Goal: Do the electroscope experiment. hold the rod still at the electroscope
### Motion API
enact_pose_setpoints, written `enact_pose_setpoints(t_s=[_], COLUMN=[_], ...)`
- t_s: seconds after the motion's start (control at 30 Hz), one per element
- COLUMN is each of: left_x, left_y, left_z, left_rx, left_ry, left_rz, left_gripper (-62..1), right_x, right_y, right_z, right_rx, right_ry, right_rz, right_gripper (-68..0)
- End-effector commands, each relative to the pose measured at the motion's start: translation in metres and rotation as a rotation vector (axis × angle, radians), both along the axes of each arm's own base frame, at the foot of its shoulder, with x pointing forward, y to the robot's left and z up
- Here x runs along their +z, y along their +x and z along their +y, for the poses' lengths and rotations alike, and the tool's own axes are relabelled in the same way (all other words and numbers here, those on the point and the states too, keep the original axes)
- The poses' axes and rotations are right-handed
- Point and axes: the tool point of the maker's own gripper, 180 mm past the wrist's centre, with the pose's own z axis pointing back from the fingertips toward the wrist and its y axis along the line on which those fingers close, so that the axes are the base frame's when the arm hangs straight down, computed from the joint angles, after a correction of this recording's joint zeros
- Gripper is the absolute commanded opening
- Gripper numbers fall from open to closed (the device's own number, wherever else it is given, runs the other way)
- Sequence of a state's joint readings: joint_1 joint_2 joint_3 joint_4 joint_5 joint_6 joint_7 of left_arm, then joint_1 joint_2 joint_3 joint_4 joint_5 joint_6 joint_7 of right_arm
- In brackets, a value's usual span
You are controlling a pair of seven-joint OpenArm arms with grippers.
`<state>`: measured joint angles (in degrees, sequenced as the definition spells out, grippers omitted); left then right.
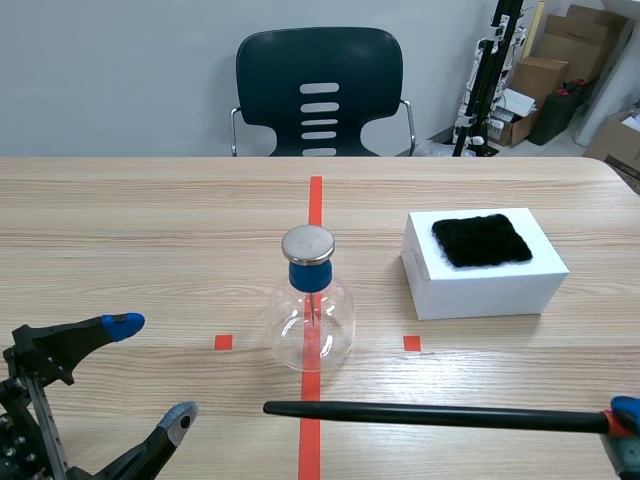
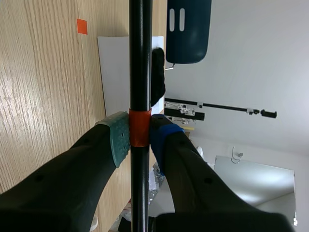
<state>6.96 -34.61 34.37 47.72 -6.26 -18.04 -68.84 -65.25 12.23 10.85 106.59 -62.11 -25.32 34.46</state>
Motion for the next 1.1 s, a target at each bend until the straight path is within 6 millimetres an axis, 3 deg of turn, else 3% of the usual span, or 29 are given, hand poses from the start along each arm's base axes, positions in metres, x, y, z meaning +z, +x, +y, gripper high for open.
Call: enact_pose_setpoints(t_s=[0.0,1.07], left_x=[0.0093,0.0093], left_y=[0.0041,0.0041], left_z=[-0.0005,-0.0005], left_rx=[0.001,0.001], left_ry=[-0.022,-0.022], left_rz=[-0.029,-0.029], left_gripper=[1.4,1.4], right_x=[0.0092,0.0118], right_y=[0.0070,0.0078], right_z=[-0.0004,-0.0003], right_rx=[0.003,0.005], right_ry=[0.002,-0.001], right_rz=[-0.041,-0.059], right_gripper=[-67.3,-67.3])
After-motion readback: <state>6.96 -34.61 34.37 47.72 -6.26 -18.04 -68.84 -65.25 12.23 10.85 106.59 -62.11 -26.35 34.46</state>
